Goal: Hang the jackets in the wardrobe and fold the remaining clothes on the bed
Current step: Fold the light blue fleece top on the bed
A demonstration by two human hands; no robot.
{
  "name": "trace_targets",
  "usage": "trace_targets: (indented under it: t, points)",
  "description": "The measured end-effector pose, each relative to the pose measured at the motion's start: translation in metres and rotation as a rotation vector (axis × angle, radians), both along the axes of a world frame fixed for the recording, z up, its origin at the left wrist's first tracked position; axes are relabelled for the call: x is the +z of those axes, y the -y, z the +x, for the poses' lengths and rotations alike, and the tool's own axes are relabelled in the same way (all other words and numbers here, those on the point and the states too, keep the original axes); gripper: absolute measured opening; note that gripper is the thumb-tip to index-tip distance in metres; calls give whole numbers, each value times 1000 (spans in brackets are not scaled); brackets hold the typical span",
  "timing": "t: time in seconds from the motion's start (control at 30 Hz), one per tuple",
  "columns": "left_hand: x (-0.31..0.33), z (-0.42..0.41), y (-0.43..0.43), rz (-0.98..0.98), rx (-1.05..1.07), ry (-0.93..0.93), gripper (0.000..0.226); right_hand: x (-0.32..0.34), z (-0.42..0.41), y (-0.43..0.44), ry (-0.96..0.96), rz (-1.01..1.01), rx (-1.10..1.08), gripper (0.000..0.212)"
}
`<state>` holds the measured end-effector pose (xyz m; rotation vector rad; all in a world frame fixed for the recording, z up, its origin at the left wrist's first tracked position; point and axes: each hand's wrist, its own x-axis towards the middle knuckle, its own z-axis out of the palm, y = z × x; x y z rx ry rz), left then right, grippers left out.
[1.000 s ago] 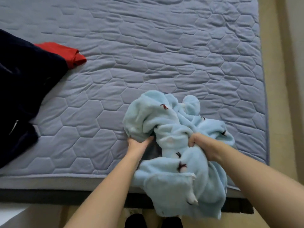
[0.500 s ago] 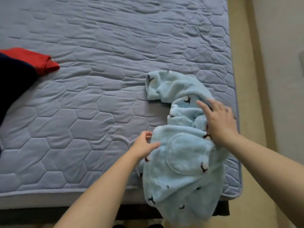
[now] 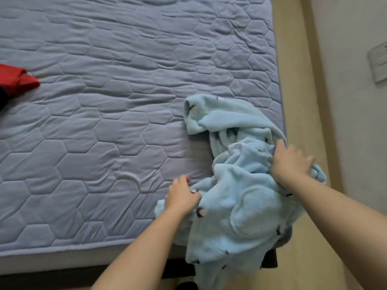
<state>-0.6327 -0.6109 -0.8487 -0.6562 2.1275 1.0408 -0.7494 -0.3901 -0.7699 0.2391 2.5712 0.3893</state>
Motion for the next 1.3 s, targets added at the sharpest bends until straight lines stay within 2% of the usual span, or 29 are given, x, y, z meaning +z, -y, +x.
trace_targets:
  t: [0.03, 0.1, 0.13, 0.2, 0.27, 0.37, 0.4, 0.47, 0.53, 0.63, 0.73, 0.83, 0.9, 0.93, 1.0, 1.1, 1.2, 1.3]
  points:
    - [-3, -3, -3, 87, 4, 47, 61, -3, 1, -2, 11, -95, 20, 59]
    - [-5, -8, -15, 374, 26, 131, 85, -9, 5, 4, 162, -318, 152, 99]
    - [-6, -9, -23, 507, 19, 160, 86, -13, 7, 9, 242, -370, 212, 105]
    - [-10, -7, -38, 611, -57, 209, 65, -26, 8, 15, 303, -372, 228, 95]
    - [-9, -4, -49, 504, -269, 248, 43, -40, 9, 18, 273, -318, 124, 65]
    - [-9, 3, -60, 469, -181, 179, 4, -48, 14, 24, 211, -411, 21, 16]
    - [-6, 5, -59, 451, -157, 162, 17, -47, 17, 27, 187, -480, -28, 9]
    - [2, 7, -47, 345, 16, 150, 26, -39, 23, 37, 117, -637, -195, 10]
    - [20, 2, -25, 262, 155, 102, 21, -25, 29, 56, 57, -870, -408, 18]
    - [59, -15, 26, -69, 52, -48, 9, 5, 30, 98, 26, -1090, -552, 21]
    - [119, -37, 91, -348, 202, -227, 21, 53, 20, 149, -47, -1206, -464, 30]
    - [190, -56, 150, -578, 248, -431, 19, 114, 11, 191, -132, -1383, -353, 33]
    - [231, -62, 178, -655, 232, -591, 18, 154, 8, 210, -180, -1434, -258, 26]
    - [247, -63, 188, -668, 218, -660, 18, 170, 6, 218, -198, -1426, -195, 30]
    - [264, -60, 205, -674, 176, -708, 19, 190, 6, 229, -177, -1356, -42, 32]
    - [253, -37, 220, -738, -55, -498, 30, 182, 21, 235, -30, -1075, 146, 20]
    - [210, 2, 222, -727, -307, -113, 42, 139, 53, 229, 255, -951, 188, 31]
    - [162, 39, 218, -619, -396, 139, 42, 92, 89, 220, 670, -834, 216, 49]
